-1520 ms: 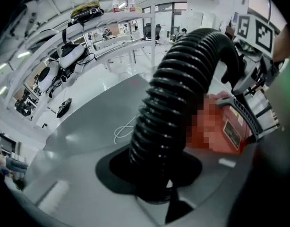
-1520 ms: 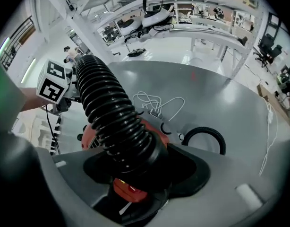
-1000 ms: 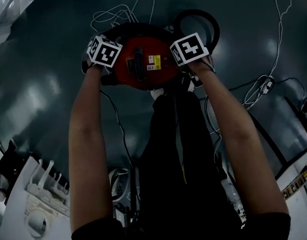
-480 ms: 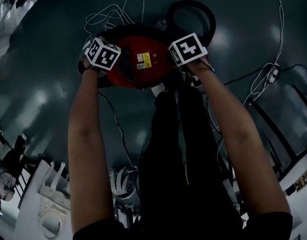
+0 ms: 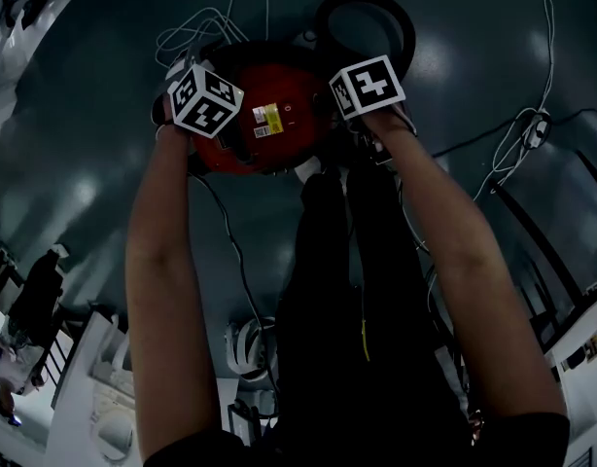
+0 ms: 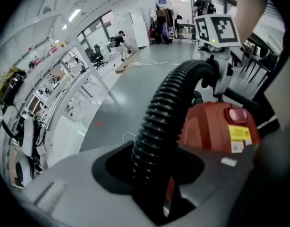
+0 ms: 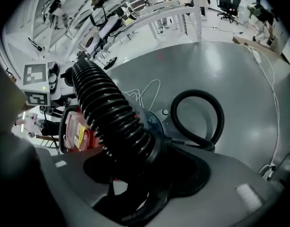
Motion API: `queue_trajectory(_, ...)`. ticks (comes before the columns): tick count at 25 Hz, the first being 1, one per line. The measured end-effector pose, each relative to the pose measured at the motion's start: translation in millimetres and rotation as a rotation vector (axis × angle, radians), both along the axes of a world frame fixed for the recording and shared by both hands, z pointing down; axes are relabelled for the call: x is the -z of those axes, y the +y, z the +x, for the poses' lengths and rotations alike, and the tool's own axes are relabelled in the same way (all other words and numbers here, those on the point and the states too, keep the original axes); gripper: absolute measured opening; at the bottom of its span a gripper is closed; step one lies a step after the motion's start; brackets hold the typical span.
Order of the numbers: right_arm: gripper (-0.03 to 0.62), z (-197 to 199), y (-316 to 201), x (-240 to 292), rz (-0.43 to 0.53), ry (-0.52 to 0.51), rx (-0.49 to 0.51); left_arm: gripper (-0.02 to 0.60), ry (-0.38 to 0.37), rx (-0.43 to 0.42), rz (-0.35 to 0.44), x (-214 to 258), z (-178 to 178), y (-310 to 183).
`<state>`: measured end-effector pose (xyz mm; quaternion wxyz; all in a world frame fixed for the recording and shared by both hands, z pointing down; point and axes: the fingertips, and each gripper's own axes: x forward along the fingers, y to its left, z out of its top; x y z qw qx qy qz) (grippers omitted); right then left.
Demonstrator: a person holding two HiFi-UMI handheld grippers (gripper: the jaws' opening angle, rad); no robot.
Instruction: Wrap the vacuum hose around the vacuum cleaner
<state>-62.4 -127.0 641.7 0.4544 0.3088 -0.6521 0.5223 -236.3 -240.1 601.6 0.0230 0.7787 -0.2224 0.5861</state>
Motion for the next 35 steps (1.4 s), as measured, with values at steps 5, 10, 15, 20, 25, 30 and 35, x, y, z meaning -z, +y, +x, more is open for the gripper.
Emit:
queue_trajectory(5, 0.298, 5, -7, 0, 0.029, 0.018, 0.024, 0.167, 0.027, -0.178, 0.074, 6, 33, 1)
queue_trajectory(10, 0.298, 17, 5, -11, 0.024, 0.046, 0.064, 0.150, -0.014, -0.269, -0.008, -8, 47, 15)
queue_trajectory(15, 0.298, 17, 28, -15, -0.018, 0.011, 0.082, 0.143, -0.058, -0.358, -0.046, -16, 55, 28)
queue_trajectory(20, 0.328, 19, 39, -13, 0.031, 0.008, 0.212, 0.123, -0.087, -0.432, -0.048, -16, 55, 35)
queue_trajectory(25, 0.359, 20, 29, 4, 0.152, 0.008, 0.277, 0.120, -0.087, -0.427, -0.065, -15, 55, 36)
queue_trajectory(30, 0.351, 9, -5, 20, 0.337, 0.023, 0.329, 0.120, -0.077, -0.437, -0.095, -12, 57, 45)
queue_trajectory(35, 0.325, -26, -31, 49, 0.461, -0.038, 0.383, 0.120, -0.073, -0.453, -0.111, -8, 56, 51)
